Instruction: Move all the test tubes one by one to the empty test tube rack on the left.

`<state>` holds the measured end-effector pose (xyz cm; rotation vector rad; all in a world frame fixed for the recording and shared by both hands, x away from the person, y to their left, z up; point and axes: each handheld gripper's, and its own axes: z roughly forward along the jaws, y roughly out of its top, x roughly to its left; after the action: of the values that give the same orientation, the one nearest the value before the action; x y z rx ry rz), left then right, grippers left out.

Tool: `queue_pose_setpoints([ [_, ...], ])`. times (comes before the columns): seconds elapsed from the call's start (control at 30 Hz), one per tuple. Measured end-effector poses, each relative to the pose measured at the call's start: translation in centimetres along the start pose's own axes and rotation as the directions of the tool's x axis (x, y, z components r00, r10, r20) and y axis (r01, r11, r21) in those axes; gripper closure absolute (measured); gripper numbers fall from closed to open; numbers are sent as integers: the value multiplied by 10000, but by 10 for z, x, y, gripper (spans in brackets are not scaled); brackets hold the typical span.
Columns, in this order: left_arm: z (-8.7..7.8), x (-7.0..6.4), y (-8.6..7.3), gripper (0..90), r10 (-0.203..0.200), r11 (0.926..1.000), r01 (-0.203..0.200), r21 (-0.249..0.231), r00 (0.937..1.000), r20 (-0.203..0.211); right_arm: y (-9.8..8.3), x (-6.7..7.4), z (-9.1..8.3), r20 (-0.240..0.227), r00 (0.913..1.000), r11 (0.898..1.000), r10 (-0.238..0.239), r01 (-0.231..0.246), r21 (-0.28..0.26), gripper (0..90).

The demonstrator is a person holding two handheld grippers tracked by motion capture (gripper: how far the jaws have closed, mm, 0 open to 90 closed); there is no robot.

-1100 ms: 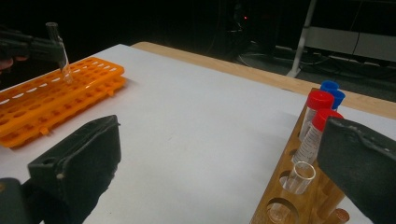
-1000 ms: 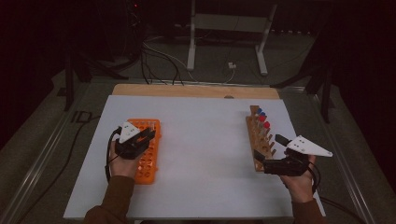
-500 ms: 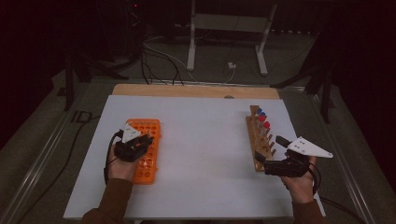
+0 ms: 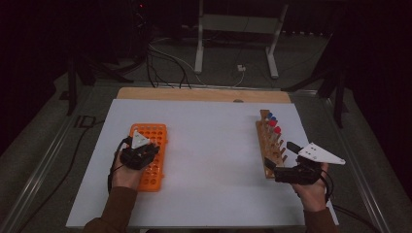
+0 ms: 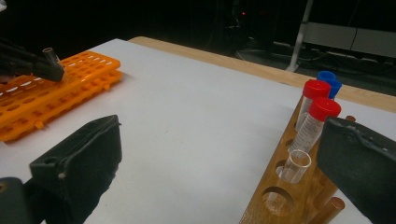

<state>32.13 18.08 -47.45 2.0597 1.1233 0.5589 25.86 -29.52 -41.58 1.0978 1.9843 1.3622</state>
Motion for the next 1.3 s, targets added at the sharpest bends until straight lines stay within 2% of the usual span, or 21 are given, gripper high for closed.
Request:
queue_pose_setpoints([
  [0.17, 4, -2, 1, 767, 162, 9991, -158, 397, 9998, -107, 0, 0, -1, 17, 10000, 10000, 37, -37, -32, 7],
  [0.73, 3, -2, 1, 759, 17, 9991, -12, 429, 9999, -102, -1, -3, -3, 21, 10000, 10000, 59, -59, -52, 8],
  [0.9, -1, -2, 0, 705, 4, 9993, -6, 367, 10000, 45, -1, -4, -3, 45, 10000, 10000, 54, -54, -56, 8],
  [1.03, -15, 0, -3, 603, -315, 9991, 321, -279, 9992, 232, -1, -4, -3, 76, 10000, 10000, 53, -53, -44, 8],
  [1.13, -25, 1, -6, 521, -582, 9929, 632, -1011, 9970, 518, 0, -4, -4, 127, 9999, 10000, 51, -50, -71, 8],
  [1.2, -32, 3, -8, 465, -800, 9820, 926, -1646, 9934, 817, 0, -4, -5, 158, 9999, 9999, 65, -63, -86, 8],
  [1.3, -40, 2, -9, 336, -1212, 9665, 1376, -2165, 9888, 874, -1, -5, -4, 245, 9997, 10000, -16, 16, -17, 8],
])
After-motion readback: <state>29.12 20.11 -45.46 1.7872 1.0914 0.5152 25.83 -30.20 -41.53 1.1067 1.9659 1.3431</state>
